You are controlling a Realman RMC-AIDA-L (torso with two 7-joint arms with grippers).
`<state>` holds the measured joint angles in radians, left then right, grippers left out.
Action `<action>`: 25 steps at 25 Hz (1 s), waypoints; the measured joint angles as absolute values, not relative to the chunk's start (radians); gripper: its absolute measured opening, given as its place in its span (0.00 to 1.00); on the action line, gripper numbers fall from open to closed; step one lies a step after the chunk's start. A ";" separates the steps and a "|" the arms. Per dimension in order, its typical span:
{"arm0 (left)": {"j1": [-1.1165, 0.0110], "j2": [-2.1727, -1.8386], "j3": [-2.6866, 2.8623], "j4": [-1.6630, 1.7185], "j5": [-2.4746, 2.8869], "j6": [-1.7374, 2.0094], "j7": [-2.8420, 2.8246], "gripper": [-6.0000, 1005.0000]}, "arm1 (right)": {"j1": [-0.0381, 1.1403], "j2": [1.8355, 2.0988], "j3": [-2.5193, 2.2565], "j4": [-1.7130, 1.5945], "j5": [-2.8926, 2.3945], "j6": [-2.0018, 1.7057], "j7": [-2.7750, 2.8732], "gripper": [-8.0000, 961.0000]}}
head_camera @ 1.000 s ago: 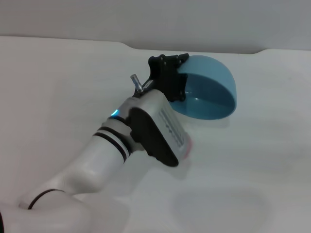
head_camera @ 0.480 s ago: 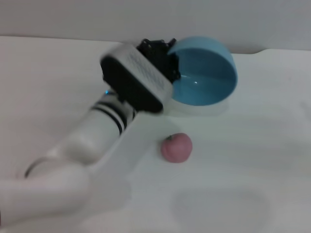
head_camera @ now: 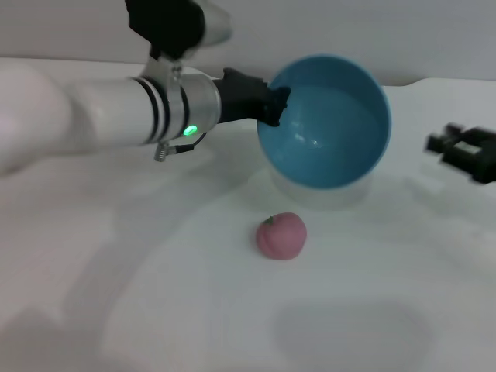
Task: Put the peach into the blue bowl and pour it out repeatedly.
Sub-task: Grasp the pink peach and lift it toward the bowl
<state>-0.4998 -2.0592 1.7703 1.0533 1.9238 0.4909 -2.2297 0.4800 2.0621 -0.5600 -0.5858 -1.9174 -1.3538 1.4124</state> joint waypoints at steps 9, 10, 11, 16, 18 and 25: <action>-0.557 -2.053 1.449 1.051 2.212 0.953 -2.577 0.00 | 0.577 2.063 -0.758 -0.581 -2.061 -1.308 1.487 0.53; -0.554 -2.052 1.416 1.062 2.266 0.990 -2.623 0.00 | 0.582 2.063 -0.780 -0.584 -2.062 -1.306 1.495 0.54; -0.552 -2.052 1.393 1.070 2.305 1.019 -2.657 0.00 | 0.585 2.063 -0.802 -0.585 -2.064 -1.303 1.504 0.54; -0.536 -2.051 1.257 1.098 2.452 1.194 -2.741 0.00 | 0.619 2.063 -0.889 -0.590 -2.084 -1.266 1.597 0.54; -0.522 -2.051 1.223 1.104 2.463 1.224 -2.744 0.00 | 0.636 2.065 -0.930 -0.589 -2.091 -1.246 1.624 0.54; -0.448 -2.053 1.201 1.165 2.465 1.245 -2.755 0.00 | 0.700 2.082 -1.208 -0.548 -2.007 -1.144 1.627 0.57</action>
